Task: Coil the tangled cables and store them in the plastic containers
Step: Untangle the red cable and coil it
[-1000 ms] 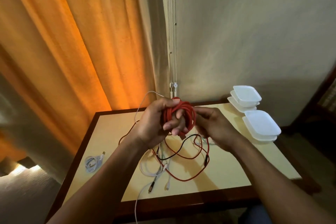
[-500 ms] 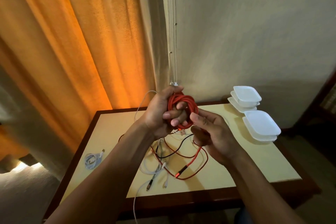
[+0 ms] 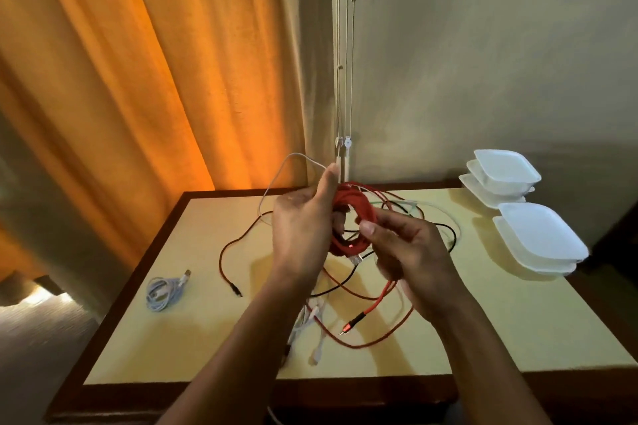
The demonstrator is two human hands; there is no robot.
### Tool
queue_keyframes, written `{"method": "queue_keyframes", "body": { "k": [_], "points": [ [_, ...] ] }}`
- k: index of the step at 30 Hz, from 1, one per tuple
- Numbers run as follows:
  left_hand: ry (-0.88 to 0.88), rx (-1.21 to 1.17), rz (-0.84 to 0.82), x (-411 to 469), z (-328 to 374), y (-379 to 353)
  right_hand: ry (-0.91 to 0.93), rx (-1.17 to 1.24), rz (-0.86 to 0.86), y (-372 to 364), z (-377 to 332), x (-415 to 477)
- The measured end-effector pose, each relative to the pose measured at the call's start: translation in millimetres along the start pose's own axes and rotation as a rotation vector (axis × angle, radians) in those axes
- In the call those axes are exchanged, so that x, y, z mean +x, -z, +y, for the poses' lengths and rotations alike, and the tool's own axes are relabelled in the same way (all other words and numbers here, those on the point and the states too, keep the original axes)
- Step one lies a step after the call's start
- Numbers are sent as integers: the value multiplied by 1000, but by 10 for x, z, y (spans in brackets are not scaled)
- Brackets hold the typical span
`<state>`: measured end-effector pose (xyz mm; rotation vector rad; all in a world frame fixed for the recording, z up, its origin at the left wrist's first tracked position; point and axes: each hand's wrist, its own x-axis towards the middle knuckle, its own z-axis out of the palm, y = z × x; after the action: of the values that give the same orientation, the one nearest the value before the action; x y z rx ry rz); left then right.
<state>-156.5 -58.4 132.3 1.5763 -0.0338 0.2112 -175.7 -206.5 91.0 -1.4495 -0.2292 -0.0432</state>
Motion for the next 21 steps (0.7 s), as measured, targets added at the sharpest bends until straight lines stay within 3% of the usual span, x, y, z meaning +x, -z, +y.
{"method": "queue_keyframes", "body": {
  "k": [4,7,10,14,19,21],
  "points": [
    [101,232,-414,321,-479,215,-48,-76,41,144,401,226],
    [142,98,-595,407,-798,350,-111,-102,39,205,606,364],
    [147,-80,-534,454,-1074,370,-123,-199,18,231,757,456],
    [236,-409,-313,562,-1140,344,-164,-264,-46,369,992,466],
    [270,-630,-245,583,-1081,377,-19,-866,-48,538,1170,480],
    [306,-672,-301,545,-1082,375,94,-1032,102,544,1225,514]
  ]
}}
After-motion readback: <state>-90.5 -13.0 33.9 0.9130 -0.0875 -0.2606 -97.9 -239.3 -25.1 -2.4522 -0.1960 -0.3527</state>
